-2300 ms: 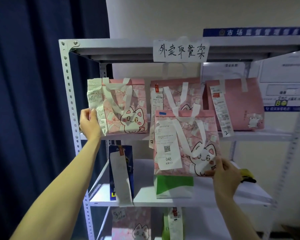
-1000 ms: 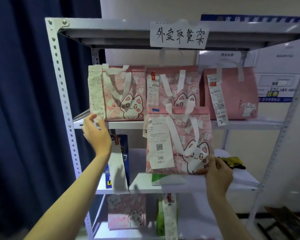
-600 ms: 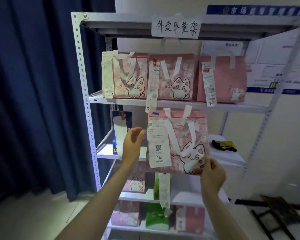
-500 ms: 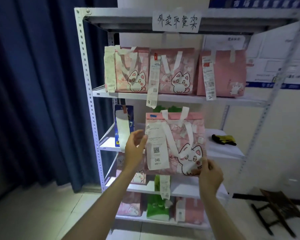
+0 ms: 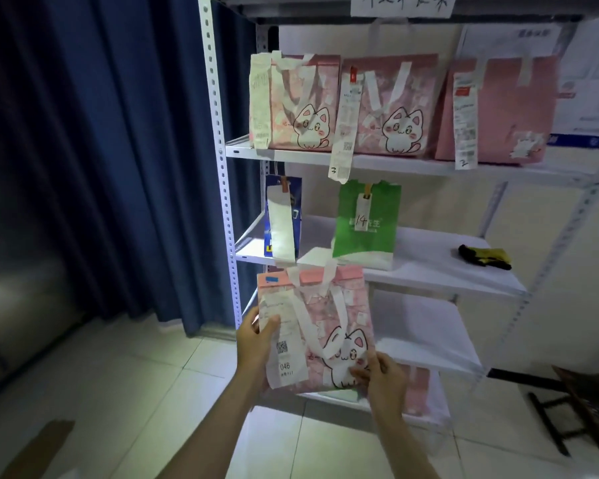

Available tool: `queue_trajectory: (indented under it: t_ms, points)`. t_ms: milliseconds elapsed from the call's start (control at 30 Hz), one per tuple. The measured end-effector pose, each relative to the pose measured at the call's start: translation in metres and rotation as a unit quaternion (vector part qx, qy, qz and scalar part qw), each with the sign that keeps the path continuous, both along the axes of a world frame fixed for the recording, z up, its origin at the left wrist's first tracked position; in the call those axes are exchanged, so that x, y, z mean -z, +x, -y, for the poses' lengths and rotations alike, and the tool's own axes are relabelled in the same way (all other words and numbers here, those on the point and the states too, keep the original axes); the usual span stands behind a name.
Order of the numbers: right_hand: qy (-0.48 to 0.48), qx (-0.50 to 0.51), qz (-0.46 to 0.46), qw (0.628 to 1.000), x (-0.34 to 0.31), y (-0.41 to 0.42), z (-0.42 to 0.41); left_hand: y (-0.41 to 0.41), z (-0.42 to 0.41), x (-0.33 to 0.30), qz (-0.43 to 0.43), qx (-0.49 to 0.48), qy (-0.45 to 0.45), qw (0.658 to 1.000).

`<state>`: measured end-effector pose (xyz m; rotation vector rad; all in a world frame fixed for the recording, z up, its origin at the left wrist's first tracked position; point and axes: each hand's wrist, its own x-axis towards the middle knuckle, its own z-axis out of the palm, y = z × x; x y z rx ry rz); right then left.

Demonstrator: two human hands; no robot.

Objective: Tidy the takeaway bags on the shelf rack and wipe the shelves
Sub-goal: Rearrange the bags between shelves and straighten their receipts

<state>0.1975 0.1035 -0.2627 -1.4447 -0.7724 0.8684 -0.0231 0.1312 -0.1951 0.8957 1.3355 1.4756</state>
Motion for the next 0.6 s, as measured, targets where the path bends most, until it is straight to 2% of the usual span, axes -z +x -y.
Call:
queue_trajectory:
  t_ms: [467, 600]
  points:
    - [-0.127, -0.026, -0.010, 0.992, 0.078, -0.113, -0.100, -0.112, -0.091, 0.096, -0.030, -0.002, -0.157, 0.987]
    - [-0.157, -0.068, 0.031, 0.985, 0.085, -0.123, -0.130, -0.130, -0.123, 0.108, -0.043, -0.020, -0.154, 0.987]
